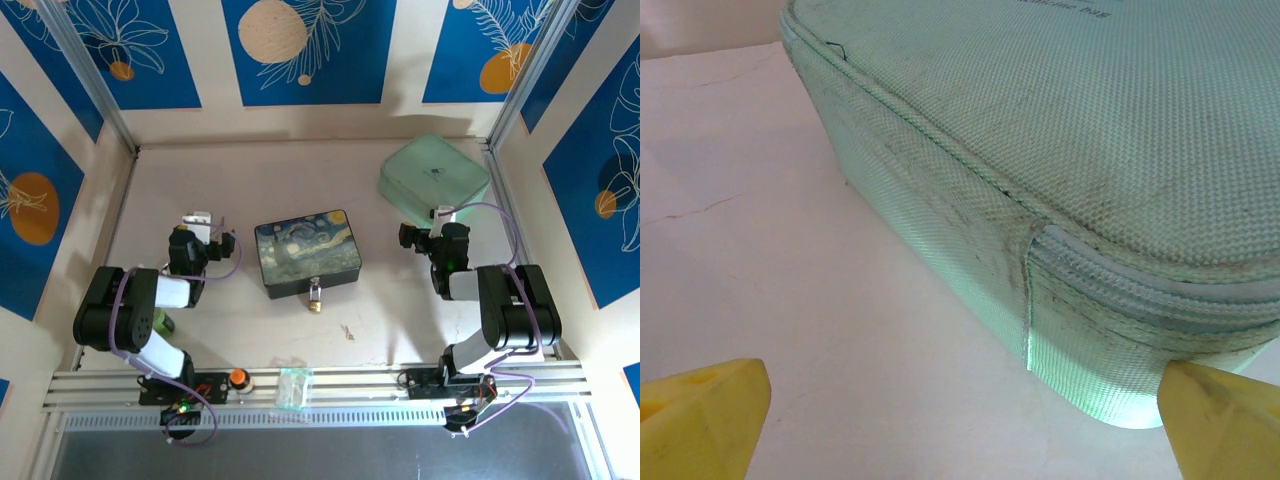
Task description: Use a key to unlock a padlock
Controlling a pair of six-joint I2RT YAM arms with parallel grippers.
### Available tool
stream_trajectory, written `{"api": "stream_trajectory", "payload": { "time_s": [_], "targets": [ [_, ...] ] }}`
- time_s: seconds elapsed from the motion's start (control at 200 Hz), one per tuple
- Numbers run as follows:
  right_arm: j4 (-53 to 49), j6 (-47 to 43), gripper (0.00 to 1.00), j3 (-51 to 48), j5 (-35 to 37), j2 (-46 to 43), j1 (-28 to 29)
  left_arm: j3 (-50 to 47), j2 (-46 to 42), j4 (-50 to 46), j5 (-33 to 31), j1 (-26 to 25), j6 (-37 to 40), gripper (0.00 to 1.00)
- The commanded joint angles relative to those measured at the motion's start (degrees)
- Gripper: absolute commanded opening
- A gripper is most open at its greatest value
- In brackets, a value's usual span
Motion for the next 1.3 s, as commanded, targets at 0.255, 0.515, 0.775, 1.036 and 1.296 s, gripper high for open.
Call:
{"api": "stream_trajectory", "payload": {
  "time_s": [0.255,0.515,0.775,1.036,1.296],
  "targets": [
    [0.96,-1.03,0.99,1.63,-1.36,-0.23,-0.16,0.60,-0.04,0.54,1.25,0.32,0.88,0.99],
    [1.41,-1.03,0.99,1.27,-1.35,-0.41,-0.20,-0.24,-0.20,2.05,0.15,0.32,0.57,1.00],
    [-11.56,-1.61,0.99,3.44,-1.60,-12.40,0.49,-1.31,-15.01,-8.20,-4.21,0.24,-0.82,1.00],
    [-40.11,14.54,0.99,11.55,-10.78,-27.10,0.28,4.90,-34.24,-39.04,-5.11,0.32,-30.75,0.99],
    [-54.79,18.09,0.99,17.56,-25.48,-25.10,4.45,7.20,-43.06,-58.24,8.71,-5.83,-42.43,0.99]
  ]
}}
